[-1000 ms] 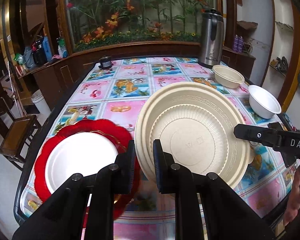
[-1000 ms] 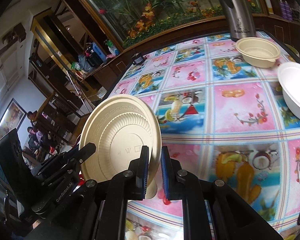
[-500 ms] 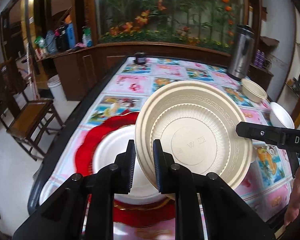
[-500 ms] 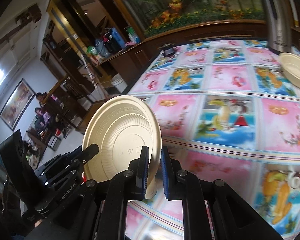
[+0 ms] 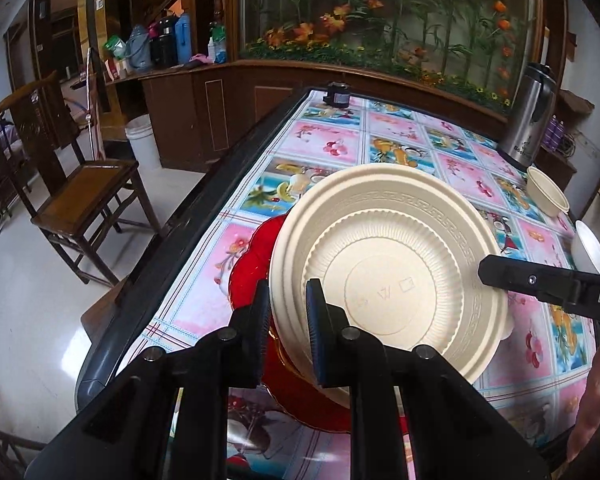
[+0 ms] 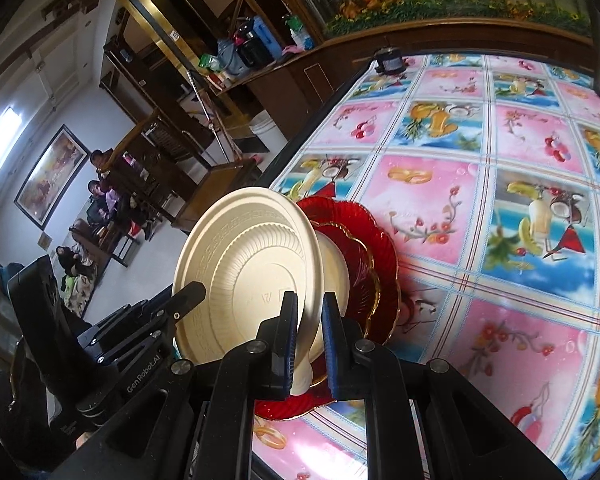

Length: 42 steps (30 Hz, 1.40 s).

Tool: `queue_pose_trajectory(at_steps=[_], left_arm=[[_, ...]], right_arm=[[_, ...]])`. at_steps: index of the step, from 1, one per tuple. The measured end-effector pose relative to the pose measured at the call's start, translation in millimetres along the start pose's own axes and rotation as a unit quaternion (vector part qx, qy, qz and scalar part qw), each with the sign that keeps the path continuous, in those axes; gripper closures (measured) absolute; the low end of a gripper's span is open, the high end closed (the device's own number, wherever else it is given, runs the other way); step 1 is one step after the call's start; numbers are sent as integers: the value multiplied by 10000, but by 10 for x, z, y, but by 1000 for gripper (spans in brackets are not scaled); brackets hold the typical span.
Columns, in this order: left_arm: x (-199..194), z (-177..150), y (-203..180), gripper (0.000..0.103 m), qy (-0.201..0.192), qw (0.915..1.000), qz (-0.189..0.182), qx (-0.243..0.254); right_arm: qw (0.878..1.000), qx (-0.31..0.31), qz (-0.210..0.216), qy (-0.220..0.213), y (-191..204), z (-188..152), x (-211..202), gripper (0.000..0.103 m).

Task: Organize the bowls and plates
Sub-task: 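Lift the beige paper bowl with the left tool and carry it over the plate stack, then lower the large beige paper bowl onto the plate stack and open the left tool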

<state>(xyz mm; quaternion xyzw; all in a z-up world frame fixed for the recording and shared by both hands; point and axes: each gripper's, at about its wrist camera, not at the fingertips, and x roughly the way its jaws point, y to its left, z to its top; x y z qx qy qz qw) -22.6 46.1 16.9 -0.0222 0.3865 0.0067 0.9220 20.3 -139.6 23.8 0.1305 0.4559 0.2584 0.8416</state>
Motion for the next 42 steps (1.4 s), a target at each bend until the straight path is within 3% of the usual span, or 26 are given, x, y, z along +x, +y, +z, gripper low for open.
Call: queue_pose_trajectory(at_steps=[12,29,40,42], left_arm=[[27,0,28,88,16,10000,-37,-39],[-71,28,9,88,42,9999,-43,-106],[-143,40,-27,88,0,10000,-12,-83],[-148,43,-23,88,-1,10000,-12,-90]], right_arm=[[10000,58,47,45,3,-8,22,87],[9989,220,286,-289,-172,-61,-291,85],[9996,129,176,-166,-150,-99,-94,85],[9996,71,234,-117,-149,-108,-65,81]])
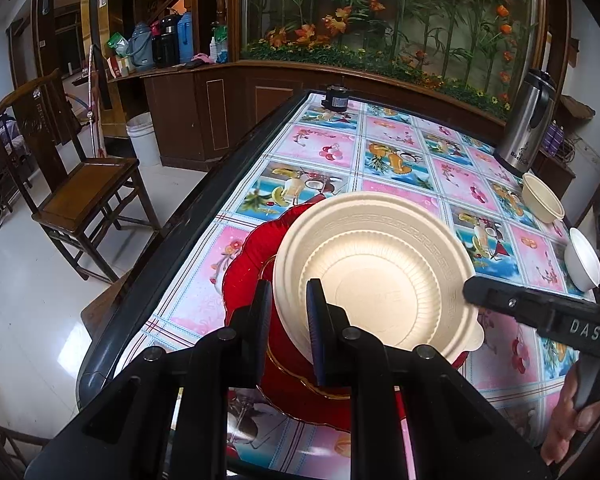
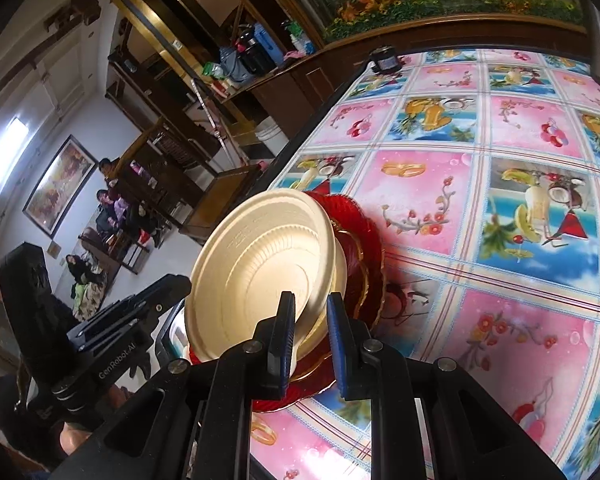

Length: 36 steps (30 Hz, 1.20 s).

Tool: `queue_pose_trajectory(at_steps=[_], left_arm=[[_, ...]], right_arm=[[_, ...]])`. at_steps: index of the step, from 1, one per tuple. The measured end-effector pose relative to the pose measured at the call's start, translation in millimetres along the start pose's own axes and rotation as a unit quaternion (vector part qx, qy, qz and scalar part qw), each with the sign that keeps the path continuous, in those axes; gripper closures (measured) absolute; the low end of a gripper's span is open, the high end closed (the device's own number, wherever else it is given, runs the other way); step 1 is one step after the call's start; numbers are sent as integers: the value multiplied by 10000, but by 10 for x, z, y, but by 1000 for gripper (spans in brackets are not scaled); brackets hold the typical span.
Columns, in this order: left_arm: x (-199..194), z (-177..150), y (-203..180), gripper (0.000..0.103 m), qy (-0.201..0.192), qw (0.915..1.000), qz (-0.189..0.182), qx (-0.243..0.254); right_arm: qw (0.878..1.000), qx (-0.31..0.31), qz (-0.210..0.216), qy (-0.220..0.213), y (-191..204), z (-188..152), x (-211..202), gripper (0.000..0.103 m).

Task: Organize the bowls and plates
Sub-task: 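Lower the large beige paper bowl onto the plate stack and open the left tool, then move the left tool to the white paper bowl and grasp its rim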

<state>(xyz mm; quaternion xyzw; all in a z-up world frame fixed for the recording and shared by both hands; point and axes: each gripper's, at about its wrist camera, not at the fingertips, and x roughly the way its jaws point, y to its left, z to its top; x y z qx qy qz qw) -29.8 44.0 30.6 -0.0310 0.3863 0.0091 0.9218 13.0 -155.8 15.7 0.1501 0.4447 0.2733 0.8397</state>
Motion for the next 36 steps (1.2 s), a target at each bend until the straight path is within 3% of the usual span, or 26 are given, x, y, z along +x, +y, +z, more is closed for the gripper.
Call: queue_pose_trajectory(at_steps=[5,13,21,29,30,34,36], left_arm=[[-35,9,13,88,-32,10000,-4,-26],[-106,36,-90,88,-144,9998,-79,63],[-220,47,-429,88,-270,9986,-228,398],[-283,26,-876,88,-279,9952,-397,853],[-288,20,-921,86,-273,9947,-413,897],[-352,-24,-1163,54,-367,9916,-430,1160],[-401,-47,-1281,51,-445,9895,-426,1304]], right_arm=[[9999,27,136,88,-18,-34,9,70],[9994,97,182,-274,-75,-65,-323,69],[9979,431,164,-455,-333,-178,-561,60],[9945,826,62,-649,-724,-289,-796,60],[9941,854,61,-666,-759,-299,-819,60],[9920,1010,49,-762,-927,-349,-926,56],[9911,1063,46,-799,-992,-377,-970,55]])
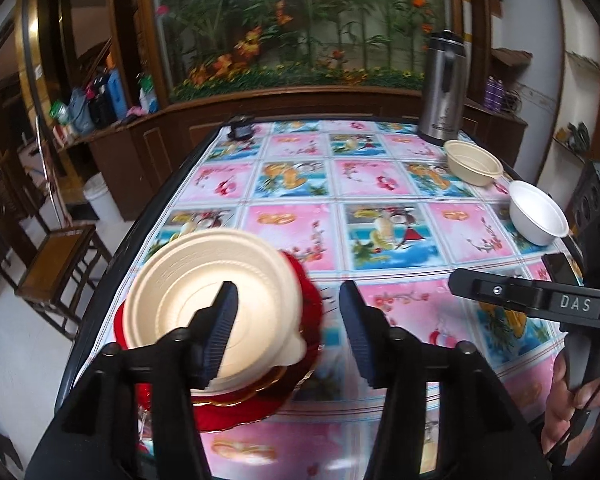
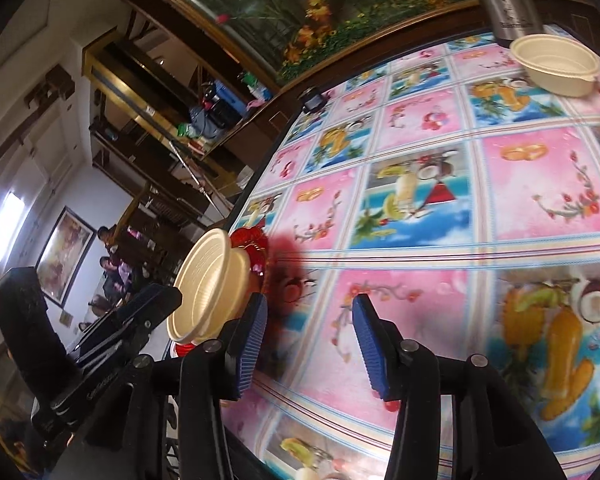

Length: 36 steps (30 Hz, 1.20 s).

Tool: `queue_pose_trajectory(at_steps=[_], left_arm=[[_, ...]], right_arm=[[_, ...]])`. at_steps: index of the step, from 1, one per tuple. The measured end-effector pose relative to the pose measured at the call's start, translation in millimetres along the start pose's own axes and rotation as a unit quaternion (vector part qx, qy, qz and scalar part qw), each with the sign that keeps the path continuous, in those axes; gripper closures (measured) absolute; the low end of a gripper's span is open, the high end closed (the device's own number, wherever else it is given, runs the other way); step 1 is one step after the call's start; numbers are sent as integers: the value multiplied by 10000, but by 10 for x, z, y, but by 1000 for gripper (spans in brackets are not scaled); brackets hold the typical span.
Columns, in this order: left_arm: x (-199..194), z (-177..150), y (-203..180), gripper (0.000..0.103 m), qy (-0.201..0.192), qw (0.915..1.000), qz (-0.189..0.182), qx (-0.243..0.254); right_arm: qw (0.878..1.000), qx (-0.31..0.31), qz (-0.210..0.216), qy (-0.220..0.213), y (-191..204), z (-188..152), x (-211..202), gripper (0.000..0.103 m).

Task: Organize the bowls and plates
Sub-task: 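Move the left tool to the white paper bowl and grasp its rim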

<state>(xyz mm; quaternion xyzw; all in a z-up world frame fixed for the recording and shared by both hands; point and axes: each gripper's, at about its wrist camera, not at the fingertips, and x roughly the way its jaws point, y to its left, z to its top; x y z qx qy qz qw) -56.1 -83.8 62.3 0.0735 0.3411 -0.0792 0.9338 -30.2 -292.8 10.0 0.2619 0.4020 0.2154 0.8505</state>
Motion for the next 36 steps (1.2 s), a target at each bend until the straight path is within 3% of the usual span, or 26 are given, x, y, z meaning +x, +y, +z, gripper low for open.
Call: queue_pose_trajectory(at_steps=[7,12,15,17,24,36], left_arm=[[23,35,-394,51,64,9991,-66,425],[55,10,-658,40,76,9975,-82,694],[111,-25,-849,32,113,9958,-56,907],[155,-48,-963,23,149,9944,-53,1043],[274,-190,-1353,23,320,9868,-62,1588],[348,-228,-1642,23,453,9824,-194,1800]], right_arm=[[9997,105,-103,-219,-215,-17,-222,45],[9981,193,-288,-499,-375,4,-450,30],[9956,166,-603,-695,-460,13,-588,27],[9933,120,-801,-824,-510,16,-685,27],[9861,323,-991,-1297,-774,21,-1105,27],[9699,724,-1496,-1778,-1241,10,-1636,23]])
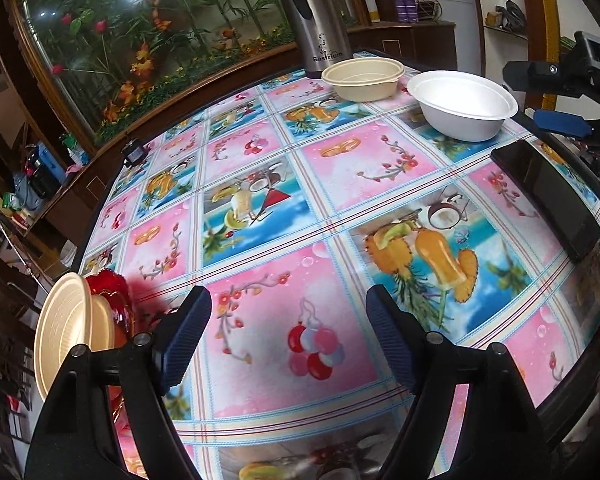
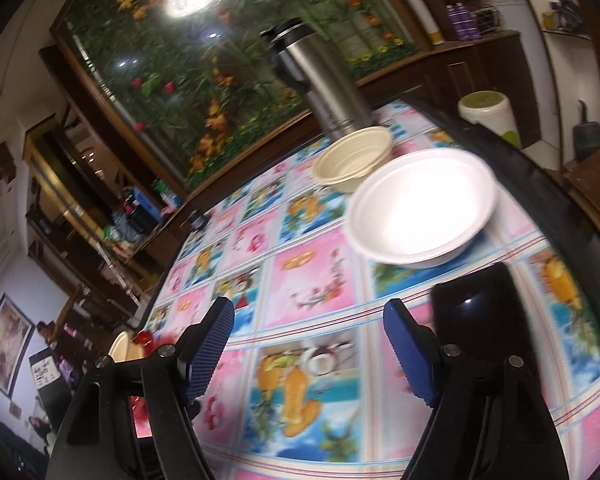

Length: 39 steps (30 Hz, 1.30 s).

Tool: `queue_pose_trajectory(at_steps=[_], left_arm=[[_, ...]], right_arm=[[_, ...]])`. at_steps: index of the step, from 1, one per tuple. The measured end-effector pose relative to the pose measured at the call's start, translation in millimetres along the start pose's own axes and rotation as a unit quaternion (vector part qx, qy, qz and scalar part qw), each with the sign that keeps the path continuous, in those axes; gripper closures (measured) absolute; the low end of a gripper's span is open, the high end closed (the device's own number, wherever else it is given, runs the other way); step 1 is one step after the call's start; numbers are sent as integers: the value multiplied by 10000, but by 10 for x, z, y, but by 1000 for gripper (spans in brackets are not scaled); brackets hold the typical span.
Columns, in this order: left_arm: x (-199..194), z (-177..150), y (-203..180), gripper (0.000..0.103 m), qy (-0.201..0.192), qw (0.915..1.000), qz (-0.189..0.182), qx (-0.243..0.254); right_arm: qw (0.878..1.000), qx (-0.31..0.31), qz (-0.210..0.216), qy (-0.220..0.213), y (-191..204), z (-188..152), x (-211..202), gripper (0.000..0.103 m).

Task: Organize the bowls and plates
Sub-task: 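Move the left tool to the white paper bowl and grasp its rim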

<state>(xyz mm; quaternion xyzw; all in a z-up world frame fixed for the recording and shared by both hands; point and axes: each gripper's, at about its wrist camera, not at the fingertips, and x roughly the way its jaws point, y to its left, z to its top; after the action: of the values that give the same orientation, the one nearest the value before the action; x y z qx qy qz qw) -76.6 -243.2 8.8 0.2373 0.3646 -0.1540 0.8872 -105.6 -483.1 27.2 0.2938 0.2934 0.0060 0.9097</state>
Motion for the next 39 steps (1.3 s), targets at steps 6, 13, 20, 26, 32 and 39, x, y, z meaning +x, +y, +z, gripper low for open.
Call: queue_pose_trajectory(at_steps=[6,13,20,26,32,39], left_arm=[[55,207,-28,23,121,9987,-492,-89],[188,681,-83,23,343,9910,-1266,-277],[432,1209,-321,23,572,9841,-1649,-328],[809,1662,-492,31,815,9706,-2145,-719],[1136,1849,-631,45,1009,9670,-2163,-889],[1342,1916,-752,64,1060,9620,-2324,-960]], right_arm=[[9987,415,-146,-264,-381,181,-140,23],[9935,945,-370,-507,-879,283,-316,27],[9907,1233,-412,-411,-1146,463,-217,44],[9894,1336,-492,-270,-1243,669,29,53],[9895,1350,-487,-151,-1288,728,220,66],[9899,1306,-546,21,-1306,723,413,77]])
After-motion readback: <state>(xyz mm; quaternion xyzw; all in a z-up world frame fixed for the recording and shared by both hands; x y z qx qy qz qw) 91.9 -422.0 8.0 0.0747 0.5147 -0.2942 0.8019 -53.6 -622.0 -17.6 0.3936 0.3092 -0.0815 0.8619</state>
